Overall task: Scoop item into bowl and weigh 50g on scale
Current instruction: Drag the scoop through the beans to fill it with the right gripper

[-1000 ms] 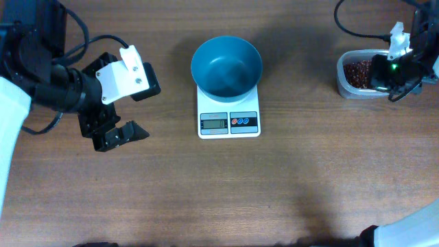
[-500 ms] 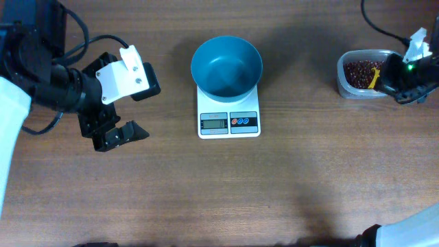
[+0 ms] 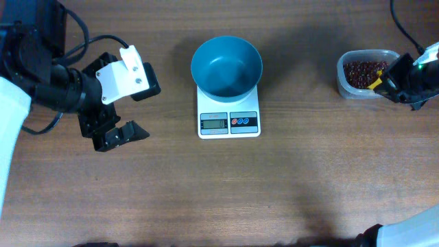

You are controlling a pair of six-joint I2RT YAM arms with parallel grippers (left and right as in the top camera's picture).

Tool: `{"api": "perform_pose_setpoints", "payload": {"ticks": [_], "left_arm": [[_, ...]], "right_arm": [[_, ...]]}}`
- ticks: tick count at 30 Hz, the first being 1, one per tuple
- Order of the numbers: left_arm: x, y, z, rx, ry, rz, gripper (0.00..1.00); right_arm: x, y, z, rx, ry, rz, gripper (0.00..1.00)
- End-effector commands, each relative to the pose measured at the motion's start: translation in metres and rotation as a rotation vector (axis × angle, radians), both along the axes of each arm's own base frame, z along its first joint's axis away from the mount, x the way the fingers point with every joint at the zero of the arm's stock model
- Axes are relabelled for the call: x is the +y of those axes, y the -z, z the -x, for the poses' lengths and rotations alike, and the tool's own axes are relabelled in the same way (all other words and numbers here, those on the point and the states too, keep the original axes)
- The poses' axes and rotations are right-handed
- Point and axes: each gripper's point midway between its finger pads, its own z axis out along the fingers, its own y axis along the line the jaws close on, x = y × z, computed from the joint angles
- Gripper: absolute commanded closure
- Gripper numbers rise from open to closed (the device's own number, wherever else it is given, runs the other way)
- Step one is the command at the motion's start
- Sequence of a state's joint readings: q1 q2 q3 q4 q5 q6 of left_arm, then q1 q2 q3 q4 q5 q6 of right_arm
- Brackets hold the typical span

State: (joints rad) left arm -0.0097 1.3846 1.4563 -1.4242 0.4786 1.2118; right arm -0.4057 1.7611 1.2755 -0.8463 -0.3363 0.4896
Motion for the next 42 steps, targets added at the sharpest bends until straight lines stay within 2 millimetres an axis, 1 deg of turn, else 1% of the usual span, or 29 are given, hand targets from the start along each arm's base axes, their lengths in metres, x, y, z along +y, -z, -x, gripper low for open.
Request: {"api": "perform_pose_setpoints", "payload": {"ticks": [1,6,8,11,15,18,20,24,26,30,32,34,37,39,42], "left_arm": [[0.002,0.001,0.001,-0.004,0.007,0.000,0.01],[0.002,0.001,0.001,-0.004,0.007,0.000,0.01],[0.002,0.001,0.001,-0.004,0.007,0.000,0.01],[0.002,0.001,0.001,-0.004,0.007,0.000,0.01],[0.002,0.001,0.001,-0.004,0.007,0.000,0.01],[0.002,0.001,0.001,-0.004,0.007,0.000,0.01],[0.002,0.001,0.001,-0.004,0.007,0.000,0.01],[0.002,0.001,0.001,-0.004,0.007,0.000,0.01],[0.002,0.001,0.001,-0.004,0.007,0.000,0.01],[0.002,0.001,0.001,-0.004,0.007,0.000,0.01],[0.002,0.001,0.001,-0.004,0.007,0.000,0.01],[0.002,0.001,0.001,-0.004,0.007,0.000,0.01],[0.002,0.001,0.001,-0.004,0.007,0.000,0.01],[0.002,0.001,0.001,-0.004,0.007,0.000,0.01],[0.002,0.001,0.001,-0.004,0.007,0.000,0.01]], "right_arm": [[0.003,0.013,0.016,0.096,0.124,-0.069,0.96],[0.003,0.012,0.014,0.123,0.268,-0.118,0.96],[0.004,0.010,0.009,0.104,0.275,-0.135,0.96],[0.005,0.010,0.008,0.130,0.384,-0.175,0.96],[0.000,0.007,-0.003,0.079,0.400,-0.170,0.96],[0.000,0.006,-0.008,0.049,0.356,-0.162,0.96],[0.006,0.003,-0.011,0.023,0.297,-0.182,0.96],[0.020,-0.005,-0.017,-0.066,0.101,-0.207,0.96],[0.026,-0.007,-0.016,-0.089,0.023,-0.210,0.96],[0.030,-0.008,-0.014,-0.108,-0.047,-0.207,0.96],[0.029,-0.008,-0.014,-0.120,-0.073,-0.194,0.96],[0.021,-0.005,-0.010,-0.117,-0.050,-0.194,0.96],[0.005,0.007,0.000,-0.126,0.007,-0.224,0.96],[0.002,0.012,0.003,-0.158,0.017,-0.258,0.96],[0.003,0.018,0.010,-0.156,0.034,-0.288,0.96]]}}
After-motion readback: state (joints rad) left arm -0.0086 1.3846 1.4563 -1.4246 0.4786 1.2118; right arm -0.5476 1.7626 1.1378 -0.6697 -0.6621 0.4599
